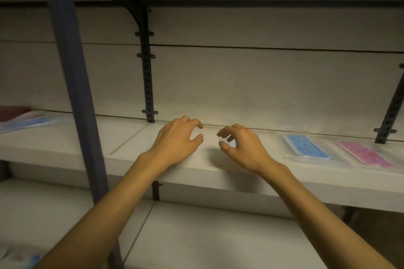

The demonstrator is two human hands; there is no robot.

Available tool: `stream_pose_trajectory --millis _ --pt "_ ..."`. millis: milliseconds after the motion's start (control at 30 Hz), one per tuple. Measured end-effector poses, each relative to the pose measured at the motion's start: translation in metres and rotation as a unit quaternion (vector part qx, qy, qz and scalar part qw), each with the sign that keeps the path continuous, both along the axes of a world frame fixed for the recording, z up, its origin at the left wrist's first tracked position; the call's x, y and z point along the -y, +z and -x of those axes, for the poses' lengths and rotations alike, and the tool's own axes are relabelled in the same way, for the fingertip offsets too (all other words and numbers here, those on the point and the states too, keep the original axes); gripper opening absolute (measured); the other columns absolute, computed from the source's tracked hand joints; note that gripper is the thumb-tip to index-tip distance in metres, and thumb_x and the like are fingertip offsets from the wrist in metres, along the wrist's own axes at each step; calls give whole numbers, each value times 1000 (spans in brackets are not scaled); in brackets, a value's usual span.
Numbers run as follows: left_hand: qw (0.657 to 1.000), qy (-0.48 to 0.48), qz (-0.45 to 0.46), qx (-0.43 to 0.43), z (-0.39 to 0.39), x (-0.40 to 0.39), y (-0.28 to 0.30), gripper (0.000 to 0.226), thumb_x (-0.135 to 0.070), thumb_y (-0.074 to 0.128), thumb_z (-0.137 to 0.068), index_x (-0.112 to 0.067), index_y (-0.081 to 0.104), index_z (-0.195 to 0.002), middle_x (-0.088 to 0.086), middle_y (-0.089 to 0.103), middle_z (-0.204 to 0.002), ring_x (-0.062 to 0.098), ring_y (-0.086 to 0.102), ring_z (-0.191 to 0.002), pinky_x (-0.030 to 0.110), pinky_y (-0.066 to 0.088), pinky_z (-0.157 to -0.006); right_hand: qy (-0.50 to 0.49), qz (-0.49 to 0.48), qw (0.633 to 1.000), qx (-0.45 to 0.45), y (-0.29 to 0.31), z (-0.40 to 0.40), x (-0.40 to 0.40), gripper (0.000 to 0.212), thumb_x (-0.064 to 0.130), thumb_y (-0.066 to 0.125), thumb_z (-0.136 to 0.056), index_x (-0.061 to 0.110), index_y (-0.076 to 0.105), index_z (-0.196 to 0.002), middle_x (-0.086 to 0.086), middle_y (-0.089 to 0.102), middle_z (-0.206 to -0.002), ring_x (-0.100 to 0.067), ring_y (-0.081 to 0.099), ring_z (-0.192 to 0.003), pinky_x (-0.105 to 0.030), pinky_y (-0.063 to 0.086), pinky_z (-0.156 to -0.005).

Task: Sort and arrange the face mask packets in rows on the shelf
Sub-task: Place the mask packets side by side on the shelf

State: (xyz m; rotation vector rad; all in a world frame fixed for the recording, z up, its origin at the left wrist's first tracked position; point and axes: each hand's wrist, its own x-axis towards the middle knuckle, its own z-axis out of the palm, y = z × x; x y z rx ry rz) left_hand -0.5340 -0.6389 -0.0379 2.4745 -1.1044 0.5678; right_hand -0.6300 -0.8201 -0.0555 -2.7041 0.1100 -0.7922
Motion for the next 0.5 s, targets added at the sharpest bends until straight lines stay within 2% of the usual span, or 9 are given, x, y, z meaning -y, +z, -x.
stream_pose_trajectory --millis 167,267,433,500 --pt "1000 24 20 5 7 -56 1 33 -42 49 -97 -31 57 -127 -7 60 -128 15 58 -109 34 49 -88 21 13 1000 4 2 -11 -64 27 33 61 -90 28 66 -116 9 63 -116 -6 62 -92 -34 54 -82" --pt "999 18 36 5 8 -98 -1 31 -42 50 -97 -31 57 -126 -9 60 -129 14 58 -112 35 50 -93 31 9 999 5 2 -17 -110 27 34 61 -89 28 66 -115 9 63 -115 -7 64 -90 -36 54 -83" --pt "999 25 29 38 -5 -179 -4 19 -40 51 -97 -31 59 -112 -12 60 -109 10 54 -105 34 41 -98 19 13 1000 17 6 -33 -194 25 35 60 -90 31 66 -114 11 63 -112 -6 64 -86 -32 55 -78" --pt "999 22 26 31 -15 -211 -7 18 -39 53 -96 -32 58 -112 -12 59 -107 10 54 -103 34 43 -97 14 13 999 27 8 -41 -229 25 34 60 -91 30 66 -114 13 62 -112 -5 64 -85 -27 53 -77"
